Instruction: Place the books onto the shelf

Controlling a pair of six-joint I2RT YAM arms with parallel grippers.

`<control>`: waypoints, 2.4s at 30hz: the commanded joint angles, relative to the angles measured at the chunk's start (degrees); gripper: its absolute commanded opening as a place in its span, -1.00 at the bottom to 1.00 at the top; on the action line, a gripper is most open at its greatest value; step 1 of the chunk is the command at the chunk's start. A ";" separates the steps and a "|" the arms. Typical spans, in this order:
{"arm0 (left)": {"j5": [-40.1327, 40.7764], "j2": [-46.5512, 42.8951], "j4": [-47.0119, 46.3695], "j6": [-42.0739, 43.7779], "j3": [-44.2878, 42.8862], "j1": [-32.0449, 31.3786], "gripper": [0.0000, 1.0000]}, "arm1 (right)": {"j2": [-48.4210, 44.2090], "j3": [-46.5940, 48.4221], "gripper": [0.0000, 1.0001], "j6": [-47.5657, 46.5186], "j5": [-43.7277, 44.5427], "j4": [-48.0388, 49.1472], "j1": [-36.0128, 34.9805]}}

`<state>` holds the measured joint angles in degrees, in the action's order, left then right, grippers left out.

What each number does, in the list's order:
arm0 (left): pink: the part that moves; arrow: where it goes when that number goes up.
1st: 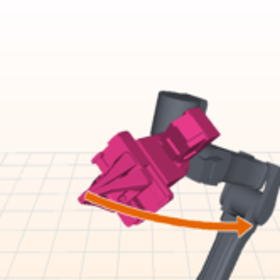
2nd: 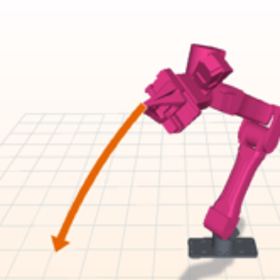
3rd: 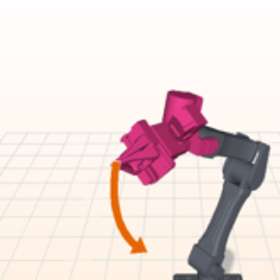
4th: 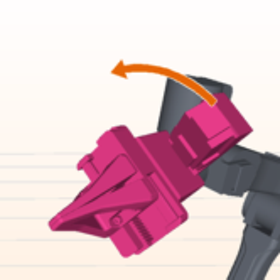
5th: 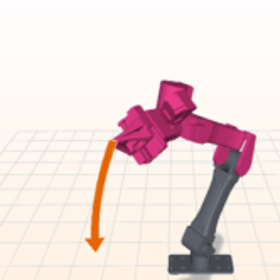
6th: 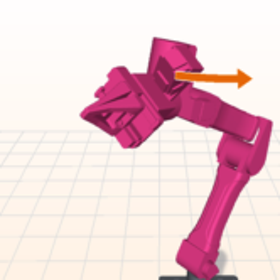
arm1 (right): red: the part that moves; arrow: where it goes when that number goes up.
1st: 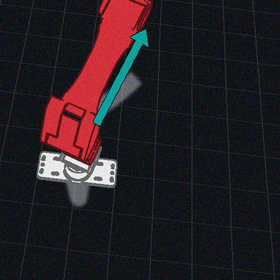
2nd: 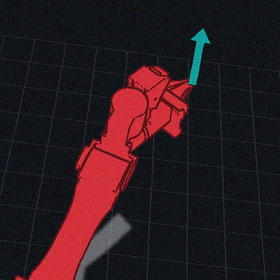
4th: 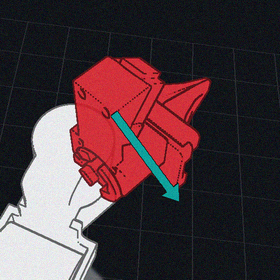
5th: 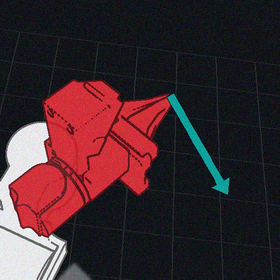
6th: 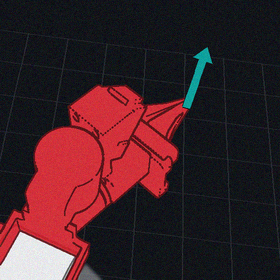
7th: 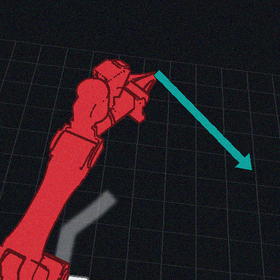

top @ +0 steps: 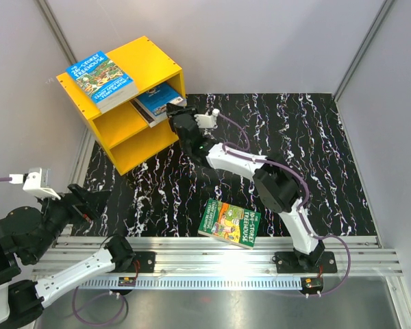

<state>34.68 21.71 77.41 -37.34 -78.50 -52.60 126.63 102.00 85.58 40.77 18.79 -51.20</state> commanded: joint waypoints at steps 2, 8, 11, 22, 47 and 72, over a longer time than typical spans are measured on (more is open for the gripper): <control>-1.36 0.43 -3.05 0.08 0.45 -0.14 0.97 | -0.15 3.91 0.10 -2.69 -5.25 2.49 1.37; -2.16 0.87 -3.75 -0.54 0.63 -0.14 0.97 | -1.20 5.06 0.51 -4.80 -14.04 -3.66 2.42; -2.33 0.70 -4.10 -0.89 0.98 -0.14 0.97 | -4.10 1.46 0.60 -5.60 -16.24 -4.72 2.51; -2.86 1.66 -6.56 -1.15 2.30 -0.14 0.98 | -11.48 -5.22 0.99 -10.78 -28.46 -13.59 5.76; -21.66 20.02 -49.44 -8.27 36.74 -0.14 0.96 | -83.44 -67.43 1.00 -23.20 -33.99 -63.07 10.15; -34.41 61.07 -79.51 -12.75 39.30 -3.03 0.94 | -79.71 -90.48 0.99 -11.49 -50.53 -38.74 8.14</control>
<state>2.33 80.88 4.29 -49.19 -37.85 -54.81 44.71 13.15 73.45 -10.59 -26.65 -42.13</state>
